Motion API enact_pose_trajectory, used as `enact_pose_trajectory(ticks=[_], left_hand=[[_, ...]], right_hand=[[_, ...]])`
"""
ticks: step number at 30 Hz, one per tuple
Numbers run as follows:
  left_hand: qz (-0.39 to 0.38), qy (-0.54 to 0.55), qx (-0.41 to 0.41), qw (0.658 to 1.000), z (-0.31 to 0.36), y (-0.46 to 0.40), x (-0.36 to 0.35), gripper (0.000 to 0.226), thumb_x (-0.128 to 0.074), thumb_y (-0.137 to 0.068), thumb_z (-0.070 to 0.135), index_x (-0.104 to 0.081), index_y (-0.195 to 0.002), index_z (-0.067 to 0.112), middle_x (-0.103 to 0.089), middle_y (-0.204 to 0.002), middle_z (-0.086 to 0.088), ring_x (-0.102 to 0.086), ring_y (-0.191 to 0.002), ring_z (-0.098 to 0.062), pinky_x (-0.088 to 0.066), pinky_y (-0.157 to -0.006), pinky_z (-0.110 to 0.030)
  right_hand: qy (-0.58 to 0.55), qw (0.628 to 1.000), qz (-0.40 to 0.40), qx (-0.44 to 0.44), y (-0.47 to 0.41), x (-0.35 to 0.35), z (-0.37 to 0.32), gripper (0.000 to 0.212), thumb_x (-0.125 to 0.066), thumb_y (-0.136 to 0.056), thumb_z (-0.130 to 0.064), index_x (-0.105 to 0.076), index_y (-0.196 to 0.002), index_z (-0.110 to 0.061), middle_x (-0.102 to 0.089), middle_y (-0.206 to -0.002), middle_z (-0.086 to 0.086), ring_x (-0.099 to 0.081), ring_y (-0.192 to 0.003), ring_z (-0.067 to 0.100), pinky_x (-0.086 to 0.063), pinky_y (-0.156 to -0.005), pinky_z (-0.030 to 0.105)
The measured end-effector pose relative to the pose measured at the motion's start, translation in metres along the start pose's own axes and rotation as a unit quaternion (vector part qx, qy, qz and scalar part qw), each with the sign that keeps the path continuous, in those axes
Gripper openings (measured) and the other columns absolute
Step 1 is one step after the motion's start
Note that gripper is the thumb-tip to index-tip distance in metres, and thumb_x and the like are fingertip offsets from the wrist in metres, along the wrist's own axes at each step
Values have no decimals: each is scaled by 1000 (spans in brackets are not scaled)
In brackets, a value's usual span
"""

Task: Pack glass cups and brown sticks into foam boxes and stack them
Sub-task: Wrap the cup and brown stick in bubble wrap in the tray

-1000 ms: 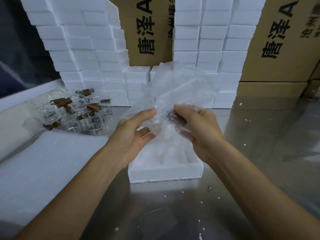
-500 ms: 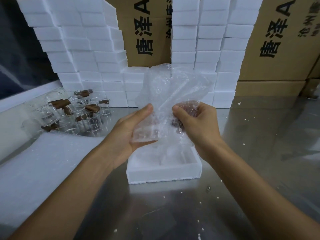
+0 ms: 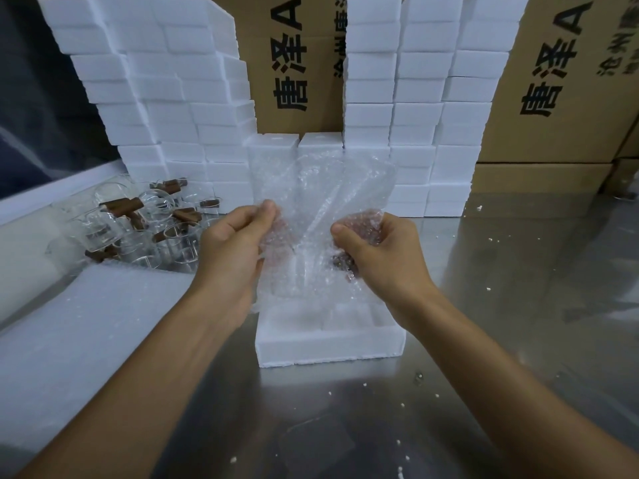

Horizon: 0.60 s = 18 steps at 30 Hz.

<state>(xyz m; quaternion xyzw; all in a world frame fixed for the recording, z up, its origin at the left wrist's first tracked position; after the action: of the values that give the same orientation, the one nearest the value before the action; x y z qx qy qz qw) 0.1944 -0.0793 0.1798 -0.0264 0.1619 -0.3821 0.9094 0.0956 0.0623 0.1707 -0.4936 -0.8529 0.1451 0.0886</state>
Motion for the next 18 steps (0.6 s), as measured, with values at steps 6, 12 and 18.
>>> enact_pose_trajectory(ticks=[6,12,18], left_hand=[[66,-54,3,996,-5,1,-5,24,-53,-101,36,-65,-106,16,-71,-112,-7,-66,-108,-30,-49,-99,-56],[54,-11,39,998,-2,0,-2,24,-52,-101,38,-66,-102,19,-74,-105,-1,-69,-104,-26,-53,-96,-53],[34,46,49,997,3,2,-4,29,-49,-103,32,-61,-120,12,-76,-103,-3,-73,-95,-24,-60,-79,-46]], right_hand=[[11,1000,26,0,5,-4,0,20,-68,-94,-28,-53,-106,-27,-72,-86,-1,-71,-66,17,-51,-57,28],[66,985,92,131,8,0,-2,39,-66,-93,-16,-39,-114,-35,-61,-104,-3,-60,-58,7,-50,-53,24],[140,988,18,62,8,-4,1,17,-55,-98,-49,-64,-96,-34,-65,-89,-28,-66,-85,2,-58,-80,39]])
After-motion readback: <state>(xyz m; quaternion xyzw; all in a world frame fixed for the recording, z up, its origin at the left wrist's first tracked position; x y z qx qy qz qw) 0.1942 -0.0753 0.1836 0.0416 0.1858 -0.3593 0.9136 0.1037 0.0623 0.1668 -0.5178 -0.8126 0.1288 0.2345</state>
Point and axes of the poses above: each hand's wrist, its own y-axis away from the middle knuckle, its own x-axis out of the back of the hand, z = x × y, the point moved 1 cm from there along -y, towards the middle knuckle
